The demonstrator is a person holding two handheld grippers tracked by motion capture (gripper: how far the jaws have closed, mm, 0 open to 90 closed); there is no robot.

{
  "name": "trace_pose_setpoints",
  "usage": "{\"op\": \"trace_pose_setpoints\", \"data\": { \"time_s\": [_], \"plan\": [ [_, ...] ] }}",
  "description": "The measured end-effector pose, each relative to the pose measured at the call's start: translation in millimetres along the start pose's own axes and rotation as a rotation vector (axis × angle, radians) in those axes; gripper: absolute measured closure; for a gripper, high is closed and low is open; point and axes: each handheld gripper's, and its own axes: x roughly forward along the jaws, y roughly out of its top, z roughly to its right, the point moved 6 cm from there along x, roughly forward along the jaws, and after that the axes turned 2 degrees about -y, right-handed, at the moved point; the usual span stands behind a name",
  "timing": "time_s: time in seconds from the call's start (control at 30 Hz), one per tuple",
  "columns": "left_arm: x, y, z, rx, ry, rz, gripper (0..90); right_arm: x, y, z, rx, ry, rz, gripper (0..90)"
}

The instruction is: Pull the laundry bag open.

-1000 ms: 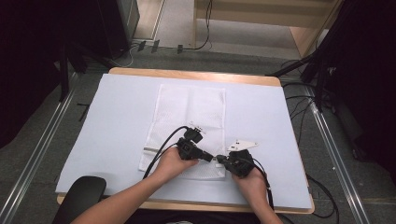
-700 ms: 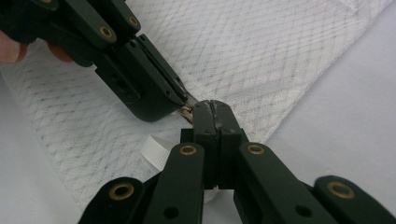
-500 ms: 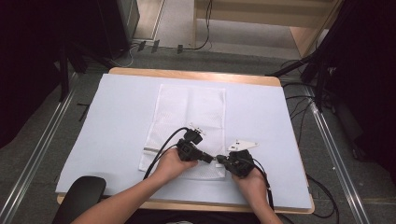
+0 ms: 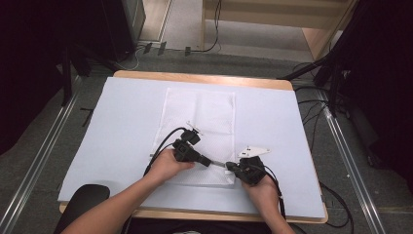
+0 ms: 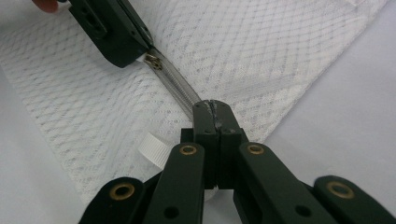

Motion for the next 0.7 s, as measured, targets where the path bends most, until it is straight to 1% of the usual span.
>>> {"op": "trace_pose_setpoints", "data": {
  "time_s": [0.07,0.1,0.17,0.2,0.23,0.3,0.4,0.43,0.5,0.53,0.63,0.67,0.7],
  "plan": [
    [-4.0,-1.7,-1.8,-0.007,0.005,0.003,88.2,0.0,-0.1,0.1,-0.003,0.003,0.002,90.0],
    [-6.3,-2.8,-2.4,-0.008,-0.001,0.003,88.3,0.0,-0.1,0.2,-0.004,0.004,0.003,90.0],
    [-10.6,-4.9,-3.5,-0.004,0.012,0.007,88.2,0.0,-0.3,0.6,-0.004,0.006,0.005,90.0],
    [-13.2,-6.7,-4.6,0.007,0.012,-0.003,88.2,0.0,-0.3,0.6,-0.005,0.007,0.006,90.0],
    [-15.8,-8.2,-5.5,0.009,0.023,0.000,88.2,-0.1,-0.3,0.6,-0.003,0.009,0.005,90.0],
    [-21.4,-11.7,-7.5,0.012,0.026,-0.004,88.2,-0.1,-0.3,0.7,-0.003,0.010,0.004,90.0],
    [-29.9,-16.0,-11.8,0.005,0.034,0.014,88.1,-0.1,-0.2,0.8,-0.001,0.010,0.004,90.0],
    [-32.6,-17.1,-12.9,-0.001,0.031,0.020,88.1,-0.1,-0.2,1.1,0.000,0.010,0.004,90.0],
    [-38.3,-19.3,-15.4,0.002,0.035,0.027,88.2,-0.1,-0.3,0.9,-0.002,0.011,0.004,90.0],
    [-40.6,-20.1,-16.0,-0.005,0.029,0.030,88.1,0.0,-0.2,1.0,-0.001,0.010,0.004,90.0],
    [-47.1,-23.4,-18.4,-0.003,0.038,0.032,88.1,-0.1,-0.3,1.3,0.002,0.012,0.004,90.0],
    [-48.9,-24.7,-19.3,-0.009,0.039,0.039,88.1,0.0,-0.2,1.4,0.003,0.012,0.006,90.0],
    [-50.9,-26.4,-20.7,-0.010,0.035,0.035,88.2,0.1,-0.1,1.7,0.000,0.012,0.008,90.0]
  ]
}}
